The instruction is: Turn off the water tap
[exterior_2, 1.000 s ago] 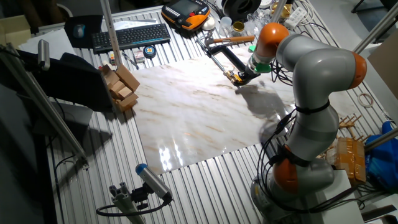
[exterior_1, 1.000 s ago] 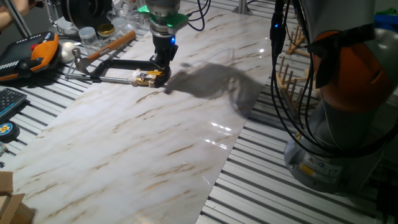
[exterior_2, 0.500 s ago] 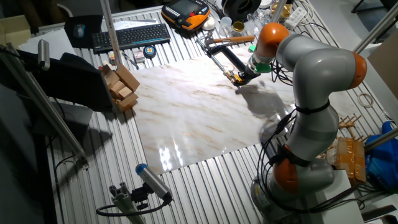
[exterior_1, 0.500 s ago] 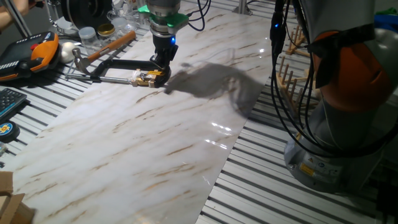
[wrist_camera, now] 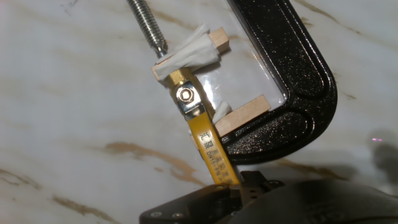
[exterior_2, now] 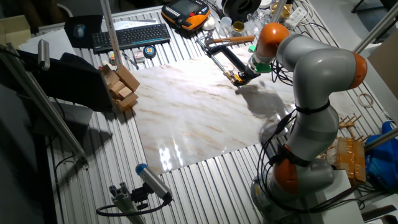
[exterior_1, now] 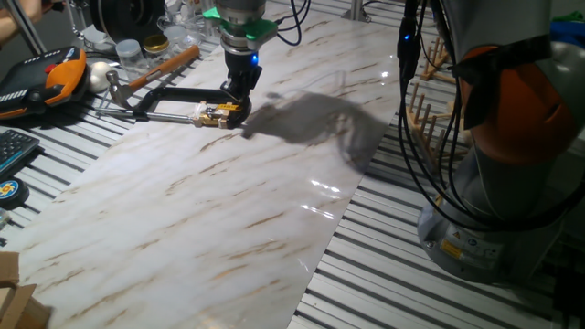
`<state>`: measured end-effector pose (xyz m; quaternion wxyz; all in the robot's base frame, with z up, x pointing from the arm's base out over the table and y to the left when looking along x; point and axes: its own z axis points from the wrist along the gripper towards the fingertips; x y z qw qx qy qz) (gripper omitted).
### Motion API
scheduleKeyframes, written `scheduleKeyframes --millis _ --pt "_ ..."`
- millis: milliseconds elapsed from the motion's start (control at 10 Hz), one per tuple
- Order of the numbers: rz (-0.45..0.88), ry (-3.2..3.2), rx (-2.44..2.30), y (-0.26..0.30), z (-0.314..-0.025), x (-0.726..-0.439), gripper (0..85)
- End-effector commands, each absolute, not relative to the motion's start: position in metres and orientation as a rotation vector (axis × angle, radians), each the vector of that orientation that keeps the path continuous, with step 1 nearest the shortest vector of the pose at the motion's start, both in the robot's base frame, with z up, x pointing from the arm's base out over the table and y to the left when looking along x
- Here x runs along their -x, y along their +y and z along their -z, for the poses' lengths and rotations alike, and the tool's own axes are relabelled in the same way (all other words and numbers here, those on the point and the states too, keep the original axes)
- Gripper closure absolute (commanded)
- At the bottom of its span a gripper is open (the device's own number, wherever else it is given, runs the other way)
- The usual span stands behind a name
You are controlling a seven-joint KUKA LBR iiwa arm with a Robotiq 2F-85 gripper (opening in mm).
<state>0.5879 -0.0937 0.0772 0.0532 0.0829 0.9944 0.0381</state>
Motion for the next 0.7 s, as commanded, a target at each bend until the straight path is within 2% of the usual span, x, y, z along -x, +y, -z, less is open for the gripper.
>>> scheduleKeyframes --millis 0,600 --pt "-0.116 3.023 -0.253 -0.0931 -0.0770 -0.5877 85.0" --pt "-0.119 3.022 -0.260 -0.0894 -0.0783 -0.5854 85.0"
